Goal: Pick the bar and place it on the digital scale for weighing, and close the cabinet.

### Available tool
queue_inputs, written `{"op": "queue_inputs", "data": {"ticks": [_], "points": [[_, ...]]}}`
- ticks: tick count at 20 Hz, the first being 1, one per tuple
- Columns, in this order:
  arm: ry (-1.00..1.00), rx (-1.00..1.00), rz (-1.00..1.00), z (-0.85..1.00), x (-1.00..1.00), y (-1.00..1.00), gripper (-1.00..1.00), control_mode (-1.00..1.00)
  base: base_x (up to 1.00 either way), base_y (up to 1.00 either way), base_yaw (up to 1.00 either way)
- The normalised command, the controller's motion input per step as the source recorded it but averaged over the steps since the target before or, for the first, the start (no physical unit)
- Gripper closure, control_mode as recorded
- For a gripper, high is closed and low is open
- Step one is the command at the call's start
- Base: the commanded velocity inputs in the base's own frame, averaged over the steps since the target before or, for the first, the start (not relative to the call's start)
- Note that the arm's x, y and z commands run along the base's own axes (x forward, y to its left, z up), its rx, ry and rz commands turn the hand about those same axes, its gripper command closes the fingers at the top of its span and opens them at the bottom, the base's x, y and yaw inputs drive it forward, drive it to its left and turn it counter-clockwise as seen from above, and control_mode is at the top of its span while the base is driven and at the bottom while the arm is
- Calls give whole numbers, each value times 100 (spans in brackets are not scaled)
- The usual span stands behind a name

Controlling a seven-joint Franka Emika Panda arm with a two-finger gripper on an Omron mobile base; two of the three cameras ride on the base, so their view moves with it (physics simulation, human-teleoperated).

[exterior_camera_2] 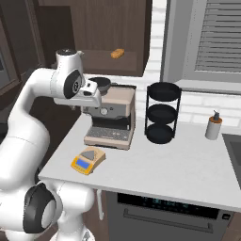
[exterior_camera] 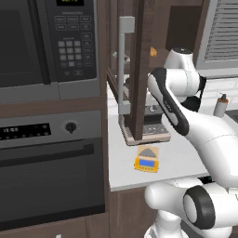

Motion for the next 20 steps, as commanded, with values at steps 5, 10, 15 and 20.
{"op": "queue_inputs", "data": {"ticks": [5,10,15,20], "points": [[-6,0,1,0,-32,2,-100,-100,0,0,0],[-31,0,15,20,-38,2,-100,-100,0,0,0],[-23,0,11,41,-6,0,-100,-100,0,0,0],[-14,0,12,65,0,0,-100,-100,0,0,0]]}}
